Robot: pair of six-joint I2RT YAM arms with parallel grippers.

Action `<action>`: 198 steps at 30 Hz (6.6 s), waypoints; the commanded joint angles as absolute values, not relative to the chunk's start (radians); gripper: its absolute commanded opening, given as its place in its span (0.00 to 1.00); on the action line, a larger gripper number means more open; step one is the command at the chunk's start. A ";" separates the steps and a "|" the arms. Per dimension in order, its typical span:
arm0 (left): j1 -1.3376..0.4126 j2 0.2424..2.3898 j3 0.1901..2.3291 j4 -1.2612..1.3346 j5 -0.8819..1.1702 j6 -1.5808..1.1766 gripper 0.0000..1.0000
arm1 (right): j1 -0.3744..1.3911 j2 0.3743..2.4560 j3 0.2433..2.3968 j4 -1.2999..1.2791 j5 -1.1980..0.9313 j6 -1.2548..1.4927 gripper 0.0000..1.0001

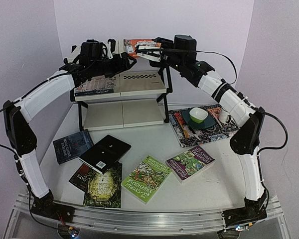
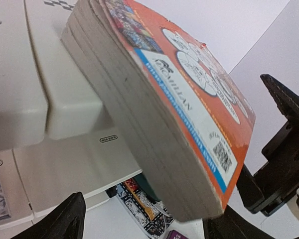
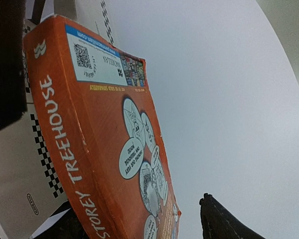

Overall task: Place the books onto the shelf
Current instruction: Adjust the book on the shelf, then move the book to the center of the board.

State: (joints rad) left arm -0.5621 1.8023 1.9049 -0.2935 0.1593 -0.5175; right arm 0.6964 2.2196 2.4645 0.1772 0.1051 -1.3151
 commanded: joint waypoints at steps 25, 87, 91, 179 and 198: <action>-0.515 1.976 2.137 -0.046 0.195 -0.666 0.54 | 0.696 2.152 2.460 0.224 0.102 -1.251 0.67; -0.514 1.905 2.027 -0.004 0.207 -0.680 0.54 | 0.537 2.123 2.606 -0.202 -0.066 0.044 0.51; -0.514 1.901 2.024 -0.003 0.207 -0.675 0.55 | 0.534 2.149 2.624 -0.169 -0.057 0.051 0.46; -0.479 1.567 1.665 0.042 0.188 -0.612 0.61 | 0.525 1.949 2.179 0.160 -0.052 0.039 0.92; -0.443 1.036 1.240 -0.429 -0.180 -0.475 0.76 | 0.525 1.758 1.702 0.194 0.152 0.144 0.93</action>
